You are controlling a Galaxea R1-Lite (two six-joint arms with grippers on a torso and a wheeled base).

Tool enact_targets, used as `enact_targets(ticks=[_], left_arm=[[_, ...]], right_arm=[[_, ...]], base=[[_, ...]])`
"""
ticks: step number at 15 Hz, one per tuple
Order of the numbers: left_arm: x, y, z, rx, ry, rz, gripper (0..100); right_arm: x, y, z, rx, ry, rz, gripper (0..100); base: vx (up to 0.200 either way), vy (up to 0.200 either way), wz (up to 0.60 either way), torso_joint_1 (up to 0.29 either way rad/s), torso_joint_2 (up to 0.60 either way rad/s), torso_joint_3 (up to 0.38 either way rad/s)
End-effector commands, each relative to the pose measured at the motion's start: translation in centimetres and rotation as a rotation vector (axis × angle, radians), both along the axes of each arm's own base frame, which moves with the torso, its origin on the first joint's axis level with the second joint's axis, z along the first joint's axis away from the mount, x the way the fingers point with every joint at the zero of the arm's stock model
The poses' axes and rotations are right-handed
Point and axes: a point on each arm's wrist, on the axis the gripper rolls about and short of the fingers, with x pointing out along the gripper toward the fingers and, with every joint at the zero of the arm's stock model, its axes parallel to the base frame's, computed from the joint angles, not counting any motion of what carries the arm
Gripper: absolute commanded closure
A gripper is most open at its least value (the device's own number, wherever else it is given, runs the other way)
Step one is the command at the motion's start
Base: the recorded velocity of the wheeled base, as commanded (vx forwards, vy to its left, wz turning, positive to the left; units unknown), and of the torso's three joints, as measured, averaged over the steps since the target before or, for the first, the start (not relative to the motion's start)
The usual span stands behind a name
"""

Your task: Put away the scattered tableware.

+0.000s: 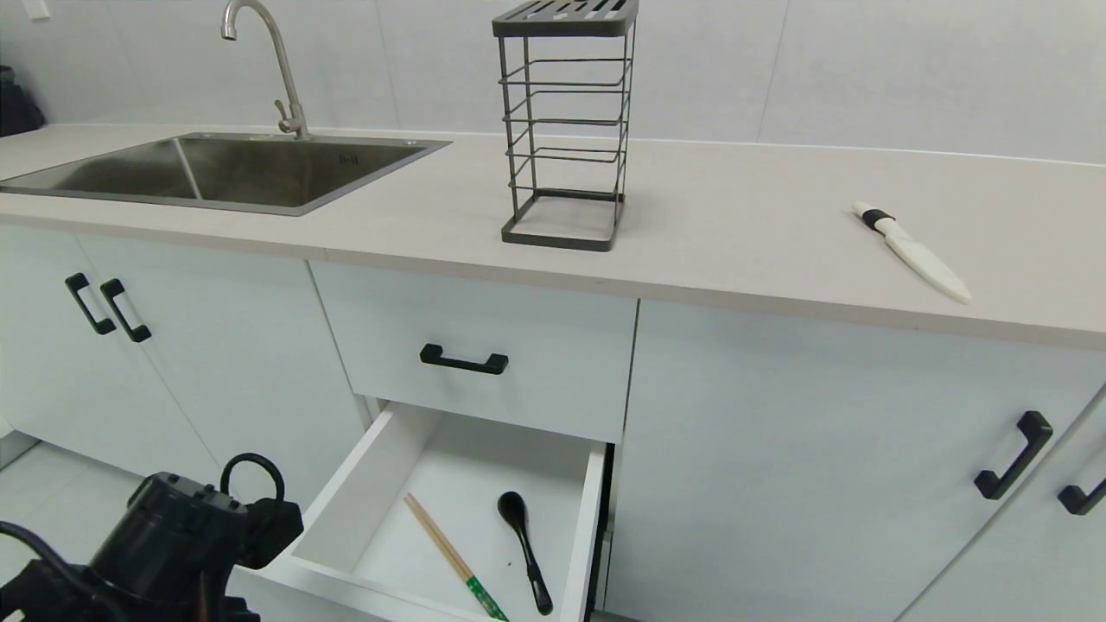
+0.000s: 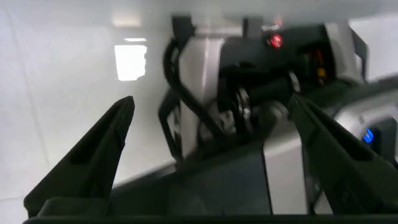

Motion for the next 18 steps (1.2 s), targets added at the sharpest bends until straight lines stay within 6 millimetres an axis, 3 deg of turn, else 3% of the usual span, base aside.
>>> enact_targets(ticks=[1, 18], left_arm=[[0.7, -0.5, -1.2, 0.046, 0.061, -0.006, 0], [6.3, -3.2, -3.2, -0.031, -0.117, -0.01, 0]], right_arm=[[0.0, 0.0, 0.0, 0.0, 0.002, -0.001, 0], [0.0, 0.0, 0.0, 0.0, 0.003, 0.001, 0]], base=[[0.0, 0.0, 0.0, 0.0, 0.0, 0.0], [0.0, 0.0, 0.0, 0.0, 0.0, 0.0]])
